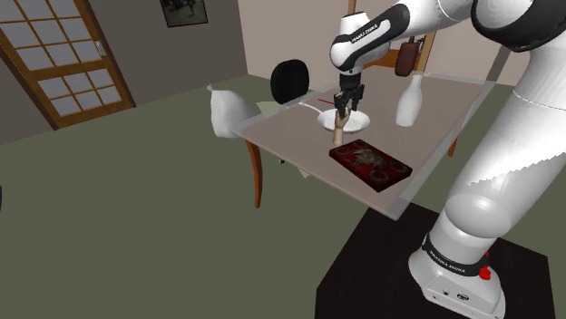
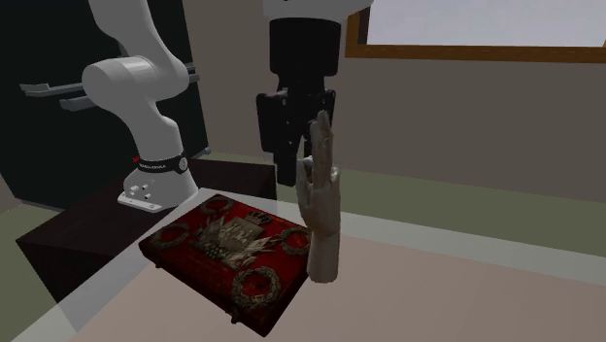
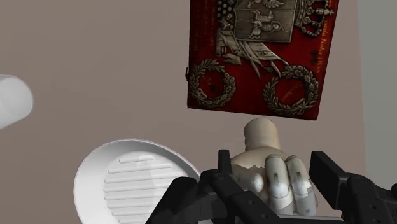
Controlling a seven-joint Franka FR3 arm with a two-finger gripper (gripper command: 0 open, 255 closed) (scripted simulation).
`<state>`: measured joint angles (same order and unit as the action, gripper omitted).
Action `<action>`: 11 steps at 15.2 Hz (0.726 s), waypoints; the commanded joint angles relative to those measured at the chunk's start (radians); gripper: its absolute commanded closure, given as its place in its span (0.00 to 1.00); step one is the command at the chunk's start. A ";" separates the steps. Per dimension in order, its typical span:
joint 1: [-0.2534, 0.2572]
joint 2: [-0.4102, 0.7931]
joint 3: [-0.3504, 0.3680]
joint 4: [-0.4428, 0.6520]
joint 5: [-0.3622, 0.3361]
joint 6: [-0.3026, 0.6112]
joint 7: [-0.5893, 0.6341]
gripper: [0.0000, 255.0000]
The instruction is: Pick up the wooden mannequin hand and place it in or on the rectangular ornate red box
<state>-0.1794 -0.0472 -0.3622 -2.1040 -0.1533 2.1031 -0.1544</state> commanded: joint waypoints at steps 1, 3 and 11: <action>0.001 -0.010 0.001 0.017 -0.002 -0.027 -0.001 1.00; 0.001 -0.018 0.002 0.036 -0.003 -0.053 -0.002 1.00; 0.004 -0.042 0.007 0.119 -0.004 -0.159 -0.009 1.00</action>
<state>-0.1754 -0.0843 -0.3556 -1.9963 -0.1570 1.9601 -0.1619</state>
